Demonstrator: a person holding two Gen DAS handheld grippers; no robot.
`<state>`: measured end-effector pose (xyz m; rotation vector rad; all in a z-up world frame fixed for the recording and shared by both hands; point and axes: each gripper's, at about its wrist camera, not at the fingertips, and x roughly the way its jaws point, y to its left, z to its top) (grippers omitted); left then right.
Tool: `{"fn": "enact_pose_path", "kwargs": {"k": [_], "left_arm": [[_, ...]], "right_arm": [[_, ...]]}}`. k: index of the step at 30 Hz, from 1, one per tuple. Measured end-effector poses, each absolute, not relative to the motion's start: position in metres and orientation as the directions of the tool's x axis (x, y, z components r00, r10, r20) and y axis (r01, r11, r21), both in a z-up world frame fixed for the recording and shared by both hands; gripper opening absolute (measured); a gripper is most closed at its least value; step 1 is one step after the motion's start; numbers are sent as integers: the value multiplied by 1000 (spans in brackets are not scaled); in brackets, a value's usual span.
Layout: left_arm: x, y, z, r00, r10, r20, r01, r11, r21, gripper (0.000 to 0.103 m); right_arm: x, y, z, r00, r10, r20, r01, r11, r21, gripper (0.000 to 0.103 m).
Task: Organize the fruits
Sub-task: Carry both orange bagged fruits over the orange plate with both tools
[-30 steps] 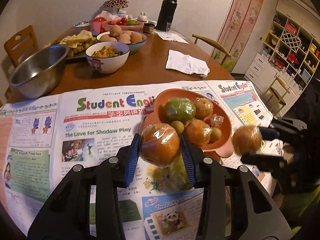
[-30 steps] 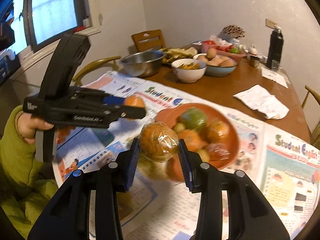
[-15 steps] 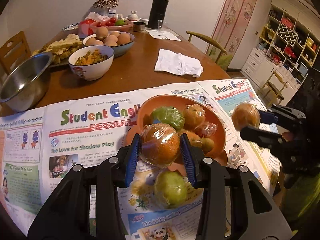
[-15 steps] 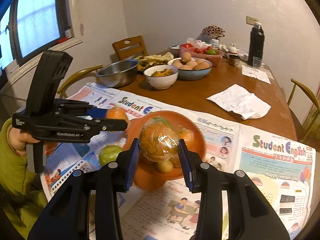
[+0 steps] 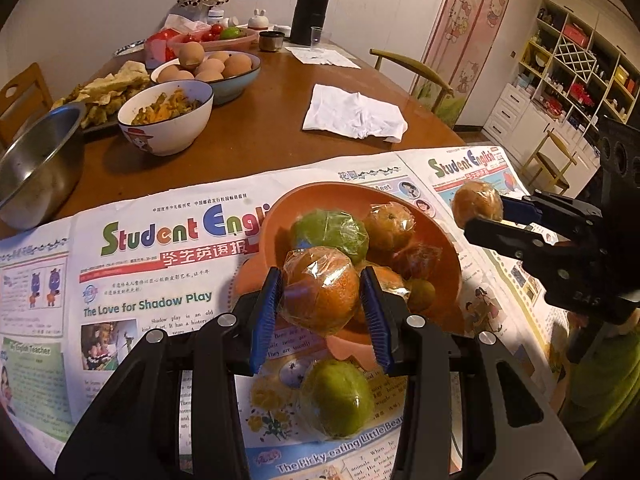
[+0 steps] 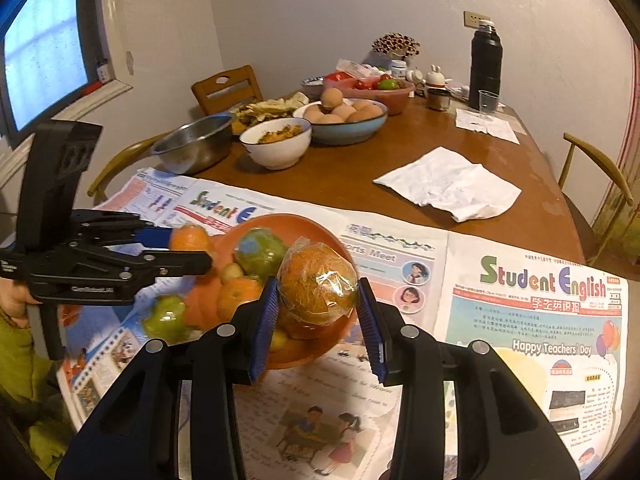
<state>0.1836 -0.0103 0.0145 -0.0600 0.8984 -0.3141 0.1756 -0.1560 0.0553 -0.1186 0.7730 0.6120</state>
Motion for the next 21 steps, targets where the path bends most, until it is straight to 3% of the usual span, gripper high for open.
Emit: {"fn": "enact_pose_path", "kwargs": {"k": [21], "left_arm": [[191, -14, 8, 573, -290, -766, 243, 953, -179, 32]], "right_arm": [[197, -137, 27, 536, 389, -749, -552, 833, 37, 38]]}}
